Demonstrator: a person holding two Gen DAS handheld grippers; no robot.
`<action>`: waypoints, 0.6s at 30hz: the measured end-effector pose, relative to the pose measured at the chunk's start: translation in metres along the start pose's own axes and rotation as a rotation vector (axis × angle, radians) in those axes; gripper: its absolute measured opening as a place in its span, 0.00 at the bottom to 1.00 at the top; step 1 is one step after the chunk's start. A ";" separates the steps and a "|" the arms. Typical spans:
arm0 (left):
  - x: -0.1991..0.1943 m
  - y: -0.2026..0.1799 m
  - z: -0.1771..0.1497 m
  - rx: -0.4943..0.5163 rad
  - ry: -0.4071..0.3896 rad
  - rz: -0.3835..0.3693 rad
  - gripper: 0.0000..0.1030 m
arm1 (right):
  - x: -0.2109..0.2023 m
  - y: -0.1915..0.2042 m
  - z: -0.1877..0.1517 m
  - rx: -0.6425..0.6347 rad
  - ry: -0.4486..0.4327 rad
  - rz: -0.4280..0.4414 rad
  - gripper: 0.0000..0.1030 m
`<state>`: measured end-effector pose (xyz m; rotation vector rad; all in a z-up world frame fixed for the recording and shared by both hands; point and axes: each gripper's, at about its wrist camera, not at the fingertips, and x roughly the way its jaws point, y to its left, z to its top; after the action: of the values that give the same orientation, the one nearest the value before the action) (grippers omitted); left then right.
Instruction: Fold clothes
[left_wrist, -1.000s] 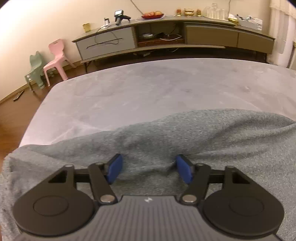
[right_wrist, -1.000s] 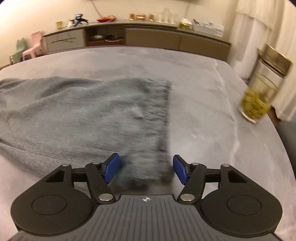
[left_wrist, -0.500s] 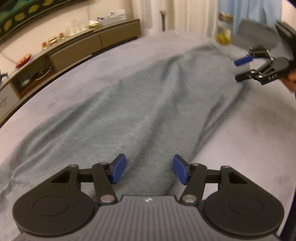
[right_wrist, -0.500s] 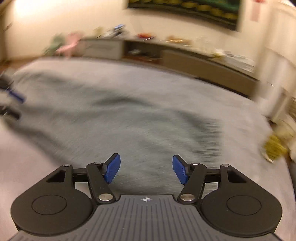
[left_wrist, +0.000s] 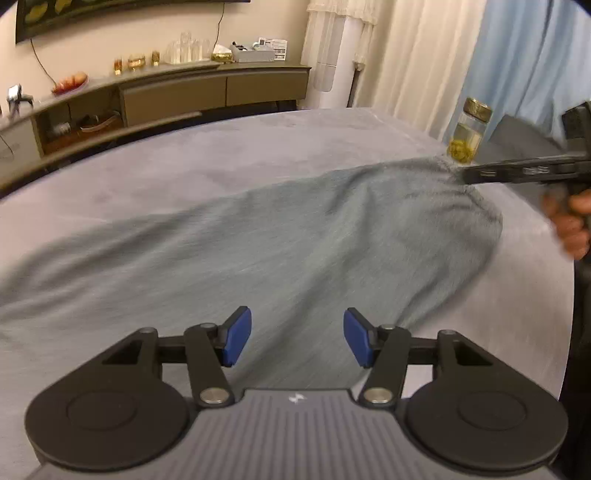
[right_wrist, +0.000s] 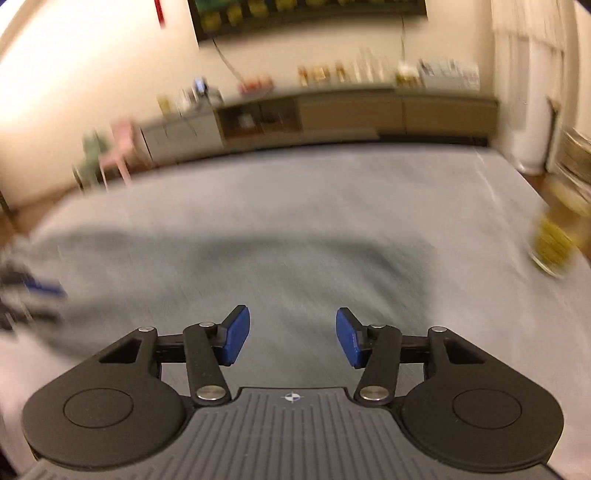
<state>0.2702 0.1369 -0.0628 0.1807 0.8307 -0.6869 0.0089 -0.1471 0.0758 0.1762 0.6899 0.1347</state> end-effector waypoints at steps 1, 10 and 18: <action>0.011 -0.005 0.002 0.002 0.006 0.007 0.54 | 0.019 0.014 0.003 -0.014 0.015 -0.001 0.54; -0.002 -0.040 -0.021 0.081 0.060 -0.046 0.50 | 0.141 0.066 0.029 -0.149 0.136 -0.308 0.60; -0.086 0.142 -0.021 -0.201 -0.098 0.332 0.50 | 0.091 0.103 0.023 -0.120 0.073 -0.136 0.56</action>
<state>0.3050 0.2975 -0.0296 0.0993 0.7484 -0.2958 0.0869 -0.0326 0.0580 0.0092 0.7622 0.0520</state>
